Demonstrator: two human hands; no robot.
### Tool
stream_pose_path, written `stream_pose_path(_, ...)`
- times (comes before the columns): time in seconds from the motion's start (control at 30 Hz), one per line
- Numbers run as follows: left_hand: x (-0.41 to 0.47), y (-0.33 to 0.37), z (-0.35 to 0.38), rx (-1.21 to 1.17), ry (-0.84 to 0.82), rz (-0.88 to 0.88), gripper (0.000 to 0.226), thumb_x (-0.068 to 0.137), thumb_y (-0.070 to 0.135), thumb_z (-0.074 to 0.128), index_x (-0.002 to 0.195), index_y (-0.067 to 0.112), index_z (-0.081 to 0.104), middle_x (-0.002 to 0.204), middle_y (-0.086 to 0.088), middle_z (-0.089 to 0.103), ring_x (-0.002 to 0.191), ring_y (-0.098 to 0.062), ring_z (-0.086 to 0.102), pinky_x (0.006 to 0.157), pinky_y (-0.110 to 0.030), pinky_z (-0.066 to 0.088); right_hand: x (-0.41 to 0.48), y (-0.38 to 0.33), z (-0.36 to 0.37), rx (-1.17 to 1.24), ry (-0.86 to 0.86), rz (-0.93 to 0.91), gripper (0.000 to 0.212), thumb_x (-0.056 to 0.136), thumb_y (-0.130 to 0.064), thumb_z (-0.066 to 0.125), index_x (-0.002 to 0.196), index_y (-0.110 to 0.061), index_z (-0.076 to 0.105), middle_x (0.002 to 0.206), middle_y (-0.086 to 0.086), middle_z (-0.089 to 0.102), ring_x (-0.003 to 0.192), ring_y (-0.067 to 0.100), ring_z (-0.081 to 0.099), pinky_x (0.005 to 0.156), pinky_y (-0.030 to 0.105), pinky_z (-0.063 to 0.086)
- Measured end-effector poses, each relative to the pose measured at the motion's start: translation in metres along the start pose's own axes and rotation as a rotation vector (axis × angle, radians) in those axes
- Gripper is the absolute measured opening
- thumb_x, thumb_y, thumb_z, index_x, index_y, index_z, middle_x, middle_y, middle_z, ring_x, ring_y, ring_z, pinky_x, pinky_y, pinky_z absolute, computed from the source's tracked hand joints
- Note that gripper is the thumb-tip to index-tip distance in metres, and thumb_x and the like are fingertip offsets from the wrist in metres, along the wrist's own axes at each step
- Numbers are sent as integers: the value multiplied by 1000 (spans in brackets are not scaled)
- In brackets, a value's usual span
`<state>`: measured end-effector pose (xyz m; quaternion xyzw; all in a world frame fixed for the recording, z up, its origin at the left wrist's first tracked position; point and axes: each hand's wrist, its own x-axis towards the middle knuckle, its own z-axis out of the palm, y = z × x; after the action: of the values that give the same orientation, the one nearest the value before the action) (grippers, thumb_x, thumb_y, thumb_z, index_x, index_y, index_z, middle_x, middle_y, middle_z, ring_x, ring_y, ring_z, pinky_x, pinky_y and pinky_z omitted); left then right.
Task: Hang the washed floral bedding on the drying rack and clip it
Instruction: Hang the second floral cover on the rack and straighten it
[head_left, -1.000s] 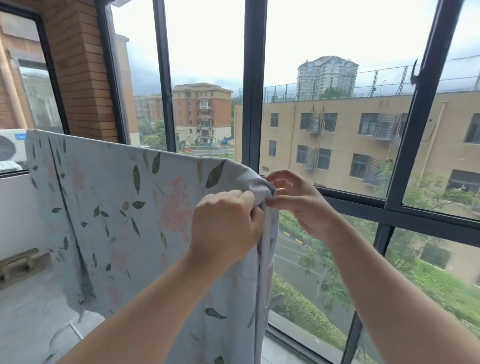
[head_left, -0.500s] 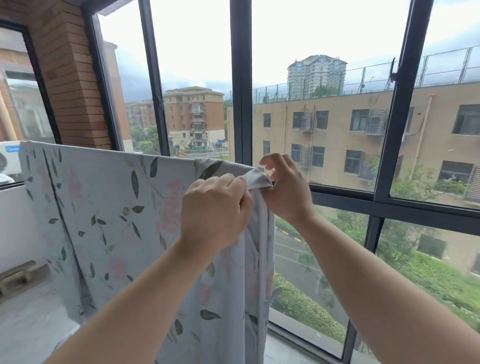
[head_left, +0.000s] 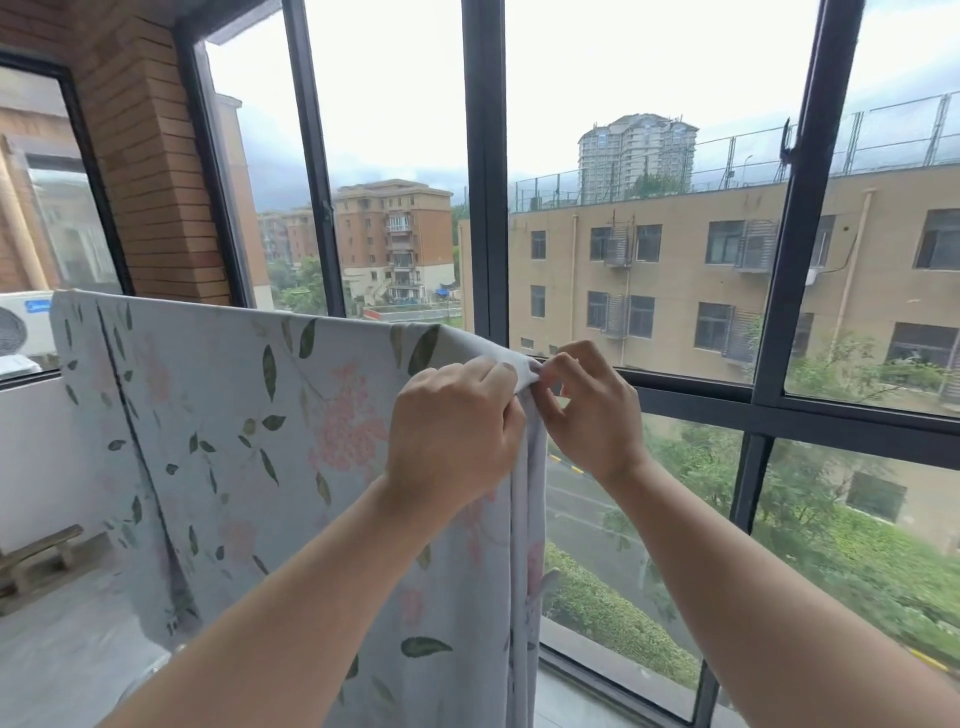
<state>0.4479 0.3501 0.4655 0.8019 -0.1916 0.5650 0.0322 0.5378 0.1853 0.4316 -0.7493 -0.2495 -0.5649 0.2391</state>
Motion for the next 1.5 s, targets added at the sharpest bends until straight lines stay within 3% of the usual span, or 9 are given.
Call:
stream_pose_path(0.13, 3, 0, 7, -36, -54, -28, 17, 77, 20, 68, 90, 14, 58, 83, 0, 57, 56, -19, 53, 47, -26, 36, -7, 5, -2, 24, -38, 24, 10, 92, -32, 67, 87, -24, 65, 92, -10, 62, 63, 14, 58, 49, 31, 50)
stream_pose_path(0.27, 11, 6, 15, -5, -114, -17, 29, 75, 17, 69, 103, 15, 63, 99, -3, 57, 71, -19, 61, 50, -27, 47, -6, 4, -1, 173, -376, 321, 21, 87, -40, 68, 97, -30, 52, 82, -13, 65, 67, 10, 62, 59, 33, 53)
stream_pose_path(0.37, 16, 13, 21, 27, -145, -35, 21, 71, 15, 70, 92, 15, 66, 93, -2, 58, 70, -20, 61, 51, -32, 52, -7, 9, 3, 214, -467, 523, 23, 82, -35, 74, 95, -30, 56, 75, -11, 67, 73, 11, 65, 65, 31, 52)
stream_pose_path(0.57, 19, 14, 21, -53, -75, 36, 13, 71, 2, 69, 68, 10, 59, 76, -1, 57, 56, -22, 53, 49, -27, 44, -4, 40, -2, 254, -271, 732, 22, 86, -21, 77, 103, -17, 64, 76, -5, 68, 72, 8, 61, 61, 11, 39)
stream_pose_path(0.73, 19, 19, 23, -104, -7, 86, 11, 76, 4, 68, 80, 10, 59, 84, -4, 59, 57, -21, 55, 46, -28, 43, 2, 19, 4, 279, -416, 536, 34, 79, -41, 68, 111, -33, 59, 97, -11, 59, 84, 6, 58, 69, 27, 49)
stream_pose_path(0.93, 17, 15, 30, -172, -11, 80, 17, 70, -5, 63, 79, 8, 56, 77, -5, 54, 51, -25, 51, 40, -34, 48, 8, 31, 6, 216, -293, 538, 23, 89, -36, 65, 74, -20, 66, 57, -10, 54, 61, 17, 50, 63, 34, 48)
stream_pose_path(1.07, 15, 18, 30, -143, 34, 119, 17, 69, -4, 63, 83, 7, 59, 81, -6, 56, 52, -23, 52, 40, -31, 44, 9, 13, 4, 187, -510, 511, 37, 70, -59, 42, 92, -34, 58, 81, -8, 66, 76, 20, 60, 66, 33, 52)
stream_pose_path(1.27, 15, 26, 30, 122, -151, -142, 24, 76, 27, 67, 88, 11, 54, 78, -4, 57, 53, -25, 60, 43, -24, 29, 20, 16, 4, 193, -450, 490, 32, 84, -33, 56, 54, -25, 49, 54, -7, 49, 55, 17, 44, 54, 32, 40)
stream_pose_path(1.5, 27, 23, 15, 201, -293, -255, 28, 96, 33, 44, 93, 17, 66, 85, -4, 70, 78, -33, 68, 59, -29, 34, 28, 17, -7, 254, -530, 438, 44, 94, -30, 59, 55, -14, 46, 50, -6, 37, 53, 18, 31, 50, 31, 27)
